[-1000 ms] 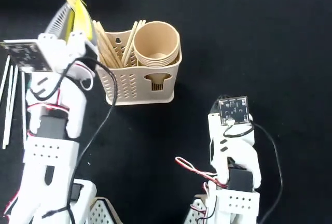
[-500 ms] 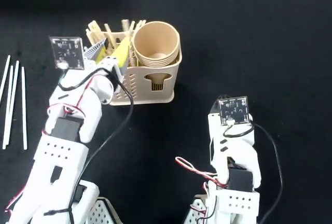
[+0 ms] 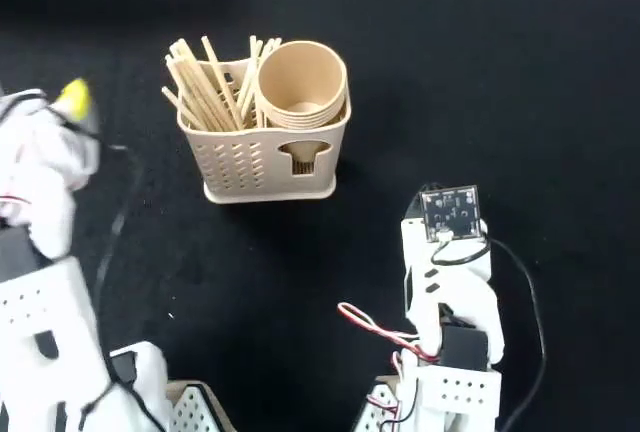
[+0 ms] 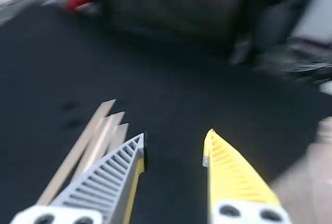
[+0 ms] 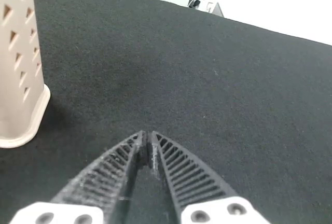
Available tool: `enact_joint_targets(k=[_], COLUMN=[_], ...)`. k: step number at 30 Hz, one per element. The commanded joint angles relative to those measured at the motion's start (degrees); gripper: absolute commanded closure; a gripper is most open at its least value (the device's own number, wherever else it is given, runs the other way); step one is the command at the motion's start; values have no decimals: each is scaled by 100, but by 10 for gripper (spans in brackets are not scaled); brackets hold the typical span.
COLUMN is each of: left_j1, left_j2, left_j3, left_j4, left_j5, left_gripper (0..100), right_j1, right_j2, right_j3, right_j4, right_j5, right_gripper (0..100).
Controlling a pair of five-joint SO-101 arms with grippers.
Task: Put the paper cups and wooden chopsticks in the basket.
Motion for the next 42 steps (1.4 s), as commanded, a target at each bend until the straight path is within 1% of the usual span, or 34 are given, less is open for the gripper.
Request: enact_joint_targets(k=[1, 4, 7, 13, 18, 23, 27, 29, 31, 35, 42], left_j1=[-1182, -1631, -1868, -1921, -1877, -1895, -1921, -1930, -1903, -1886, -1851], left_j2=[835, 1758, 2760, 4897, 6576, 7991, 8932, 9275, 9565, 9864, 9574], left_j3=[-22, -40, -286, -1393, -2571, -3890, -4884, -5297, -5657, -6193, -6554], left_j4=[-167, -413, -642, -703, -607, 149, 800, 1125, 1398, 2066, 2796], left_j5=[-985, -1609, -2189, -2971, -3279, -3666, -3710, -3719, -3719, -3719, -3675], left_gripper=[809, 809, 809, 809, 809, 812, 821, 881, 968, 974, 972], right_j1=[-26, -26, -35, -35, -35, -35, -35, -35, -35, -35, -35], right_j2=[-75, -75, -75, -75, -75, -75, -75, -75, -75, -75, -75], right_j3=[-22, -22, -22, -22, -22, -22, -22, -22, -22, -22, -22], right_j4=[-26, -26, -26, -18, -18, -18, -18, -18, -18, -18, -18], right_j5=[35, 35, 35, 35, 35, 35, 35, 35, 35, 35, 35], right_gripper=[986, 986, 986, 986, 986, 986, 986, 986, 986, 986, 986])
